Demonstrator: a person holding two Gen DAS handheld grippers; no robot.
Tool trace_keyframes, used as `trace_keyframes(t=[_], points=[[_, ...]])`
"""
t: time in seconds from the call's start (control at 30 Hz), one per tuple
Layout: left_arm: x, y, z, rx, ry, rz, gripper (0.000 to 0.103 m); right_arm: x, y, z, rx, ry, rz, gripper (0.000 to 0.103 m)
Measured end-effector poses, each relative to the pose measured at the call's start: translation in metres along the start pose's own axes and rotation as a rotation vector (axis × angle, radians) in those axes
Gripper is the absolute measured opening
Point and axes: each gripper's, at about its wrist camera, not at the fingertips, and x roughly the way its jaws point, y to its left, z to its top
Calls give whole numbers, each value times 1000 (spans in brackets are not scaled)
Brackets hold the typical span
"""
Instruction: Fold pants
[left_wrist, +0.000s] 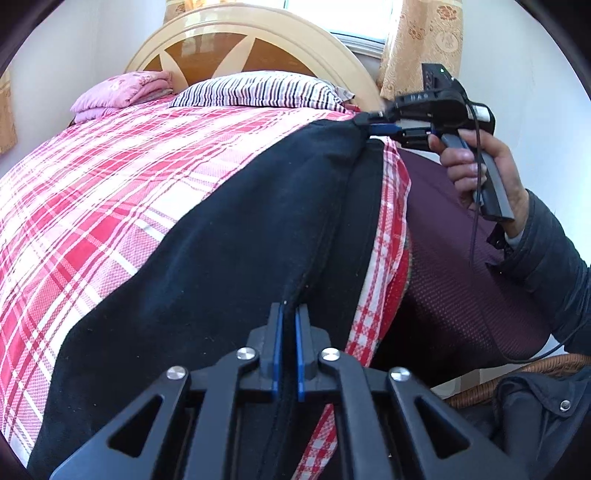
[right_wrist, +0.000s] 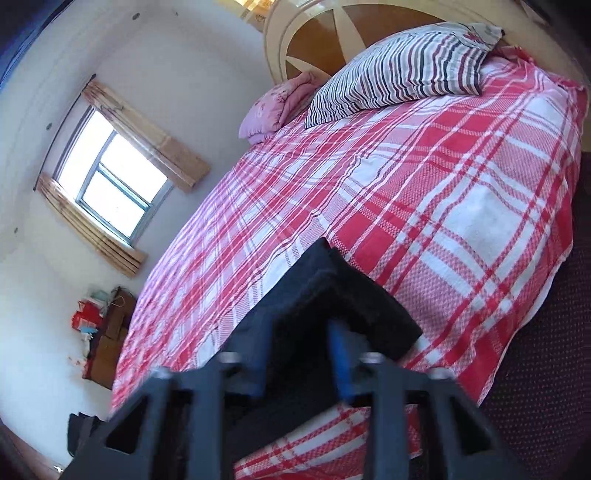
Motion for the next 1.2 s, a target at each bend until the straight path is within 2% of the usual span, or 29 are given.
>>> trace_keyframes(t=[0.3,0.5,0.57,0.67,0.73,0.8,0.83,0.9,1.0,1.13,1.2], points=[[-18,6,8,-32,-65,-59,6,-37,23,16,-113,-96,63,4],[7,-9,-1,3,10,-99,6,-32,-15,-4,-59,-32,-17,4],[13,-12,-4,12,27,-99,6,-29,-26,-7,-38,6,-19,4],[15,-12,-4,13,28,-100,6,-34,-30,-5,-15,15,7,5],[16,-12,-3,10,29,-101,6,-37,-29,-1,-19,-7,-53,19],[19,-10,-3,5,28,-101,6,-46,-29,2,-36,-69,-124,42],[19,-10,-3,2,26,-102,6,-50,-31,5,-34,-90,-145,45],[17,-11,-4,9,21,-96,6,-56,-31,13,-14,-127,-158,47],[17,-14,-5,27,24,-81,6,-47,-19,31,-64,-107,-133,47],[18,-13,-5,22,22,-77,6,-8,-3,44,-118,36,-88,47],[18,-13,-5,20,19,-77,6,13,-1,48,-128,105,-101,47]])
